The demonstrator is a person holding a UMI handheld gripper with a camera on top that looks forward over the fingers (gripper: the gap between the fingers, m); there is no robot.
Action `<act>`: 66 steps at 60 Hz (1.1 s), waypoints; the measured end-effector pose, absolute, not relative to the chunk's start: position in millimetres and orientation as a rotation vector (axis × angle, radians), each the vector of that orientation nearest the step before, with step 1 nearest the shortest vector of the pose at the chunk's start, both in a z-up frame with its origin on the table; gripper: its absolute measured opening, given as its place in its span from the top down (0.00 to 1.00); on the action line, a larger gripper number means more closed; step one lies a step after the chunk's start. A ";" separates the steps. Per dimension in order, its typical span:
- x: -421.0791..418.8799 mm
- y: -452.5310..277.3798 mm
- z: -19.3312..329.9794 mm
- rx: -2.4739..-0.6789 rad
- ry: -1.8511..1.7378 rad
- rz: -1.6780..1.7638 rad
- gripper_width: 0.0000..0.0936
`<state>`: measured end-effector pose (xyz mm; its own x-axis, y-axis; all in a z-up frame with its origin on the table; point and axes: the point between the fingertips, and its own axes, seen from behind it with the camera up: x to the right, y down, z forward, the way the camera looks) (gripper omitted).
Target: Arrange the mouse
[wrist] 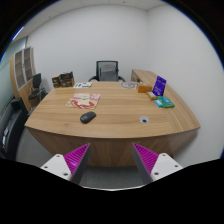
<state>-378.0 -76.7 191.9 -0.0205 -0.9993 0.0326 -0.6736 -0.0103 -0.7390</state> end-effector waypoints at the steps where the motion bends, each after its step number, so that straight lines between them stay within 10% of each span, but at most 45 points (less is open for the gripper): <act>1: -378.2 -75.9 191.5 -1.737 1.745 -0.802 0.07; 66: -268.1 91.8 101.5 -1.714 1.681 -0.837 0.07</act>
